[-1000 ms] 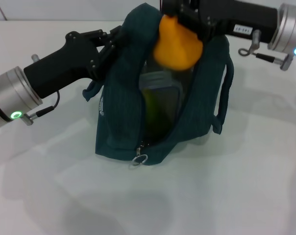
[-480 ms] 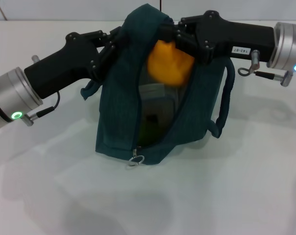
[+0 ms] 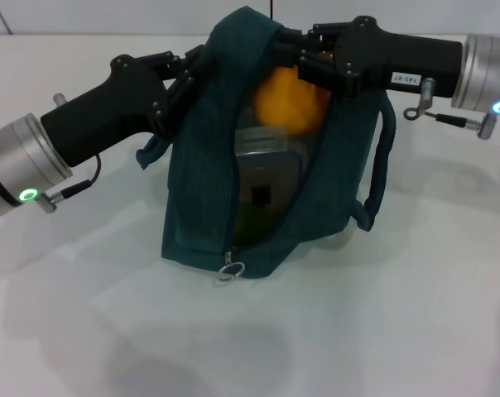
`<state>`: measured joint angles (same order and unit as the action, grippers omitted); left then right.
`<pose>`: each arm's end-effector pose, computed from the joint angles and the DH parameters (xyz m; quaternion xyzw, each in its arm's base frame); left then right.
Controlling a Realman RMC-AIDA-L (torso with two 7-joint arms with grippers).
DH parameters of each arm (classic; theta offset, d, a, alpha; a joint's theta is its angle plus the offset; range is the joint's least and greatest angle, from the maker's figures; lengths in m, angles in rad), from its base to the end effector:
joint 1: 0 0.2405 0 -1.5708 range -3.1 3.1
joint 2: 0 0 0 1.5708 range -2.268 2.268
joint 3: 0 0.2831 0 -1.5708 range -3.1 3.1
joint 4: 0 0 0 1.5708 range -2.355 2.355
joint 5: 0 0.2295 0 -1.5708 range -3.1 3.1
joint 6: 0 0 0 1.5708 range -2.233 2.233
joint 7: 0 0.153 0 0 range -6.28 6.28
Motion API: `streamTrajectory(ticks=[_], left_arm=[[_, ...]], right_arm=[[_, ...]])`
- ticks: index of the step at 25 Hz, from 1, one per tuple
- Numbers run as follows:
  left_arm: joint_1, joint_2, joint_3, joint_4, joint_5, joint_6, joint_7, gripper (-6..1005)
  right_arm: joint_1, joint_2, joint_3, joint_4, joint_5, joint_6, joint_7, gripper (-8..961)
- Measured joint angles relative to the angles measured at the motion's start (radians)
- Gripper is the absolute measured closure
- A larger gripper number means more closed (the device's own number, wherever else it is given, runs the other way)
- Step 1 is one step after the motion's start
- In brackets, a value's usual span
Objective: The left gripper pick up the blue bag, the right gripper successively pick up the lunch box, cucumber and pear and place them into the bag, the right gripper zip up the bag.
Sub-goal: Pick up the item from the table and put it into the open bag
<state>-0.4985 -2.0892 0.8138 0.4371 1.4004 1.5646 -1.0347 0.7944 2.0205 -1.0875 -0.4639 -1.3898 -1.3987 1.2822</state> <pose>-0.2638 0.3617 -0.0208 -0.8529 -0.1438 -0.4455 0.2311 0.1582 0.4346 -0.0369 -0.9177 0.1055 0.3674 0.1085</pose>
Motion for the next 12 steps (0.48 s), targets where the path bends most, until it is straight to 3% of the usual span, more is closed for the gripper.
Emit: streamTrajectory(ticks=[12], left_arm=[[0.007, 0.002, -0.005, 0.003, 0.000, -0.002, 0.001, 932]], right_arm=[[-0.086, -0.007, -0.090, -0.186, -0.001, -0.055, 0.055, 739]])
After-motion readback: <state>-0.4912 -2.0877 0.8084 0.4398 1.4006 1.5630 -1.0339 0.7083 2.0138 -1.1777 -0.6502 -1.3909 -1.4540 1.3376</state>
